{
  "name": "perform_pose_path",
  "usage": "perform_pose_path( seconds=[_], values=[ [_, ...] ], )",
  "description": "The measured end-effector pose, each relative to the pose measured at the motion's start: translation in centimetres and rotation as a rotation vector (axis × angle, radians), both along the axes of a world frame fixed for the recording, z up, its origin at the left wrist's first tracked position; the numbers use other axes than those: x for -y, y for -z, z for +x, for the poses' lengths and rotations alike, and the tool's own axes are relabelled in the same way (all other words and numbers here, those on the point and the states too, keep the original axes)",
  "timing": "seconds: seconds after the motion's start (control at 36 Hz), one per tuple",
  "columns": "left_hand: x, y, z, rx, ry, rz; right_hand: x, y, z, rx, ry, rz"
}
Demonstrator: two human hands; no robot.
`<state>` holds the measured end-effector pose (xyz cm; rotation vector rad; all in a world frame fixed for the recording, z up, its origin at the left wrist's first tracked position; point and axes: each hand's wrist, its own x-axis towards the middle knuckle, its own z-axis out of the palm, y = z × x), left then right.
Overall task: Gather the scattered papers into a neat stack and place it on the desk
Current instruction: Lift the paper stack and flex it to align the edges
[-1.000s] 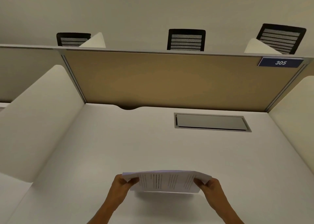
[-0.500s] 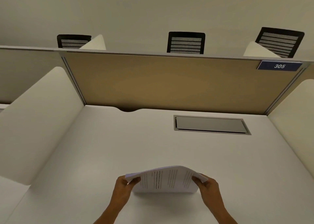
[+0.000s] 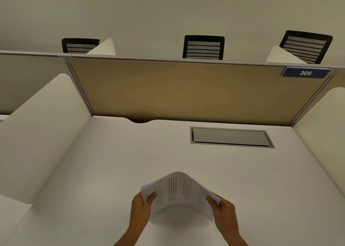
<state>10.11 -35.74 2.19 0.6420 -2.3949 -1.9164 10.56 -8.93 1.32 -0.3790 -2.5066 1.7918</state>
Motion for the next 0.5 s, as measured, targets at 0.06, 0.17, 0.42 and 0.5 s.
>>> perform_pose_path(
  seconds=[0.06, 0.17, 0.42, 0.5],
  values=[
    [0.0, 0.5, 0.3, 0.015, -0.003, 0.006, -0.1, 0.4, 0.2, 0.015, 0.001, 0.001],
    [-0.2, 0.8, 0.7, 0.004, -0.025, 0.022, 0.0, 0.6, 0.5, 0.01, 0.008, -0.001],
    [-0.1, 1.6, 0.8, 0.01, -0.053, 0.048, -0.1, 1.2, 0.8, 0.049, 0.045, -0.045],
    [-0.1, 1.6, 0.7, 0.009, -0.051, 0.046, 0.0, 0.9, 0.5, 0.042, 0.045, -0.056]
  ],
)
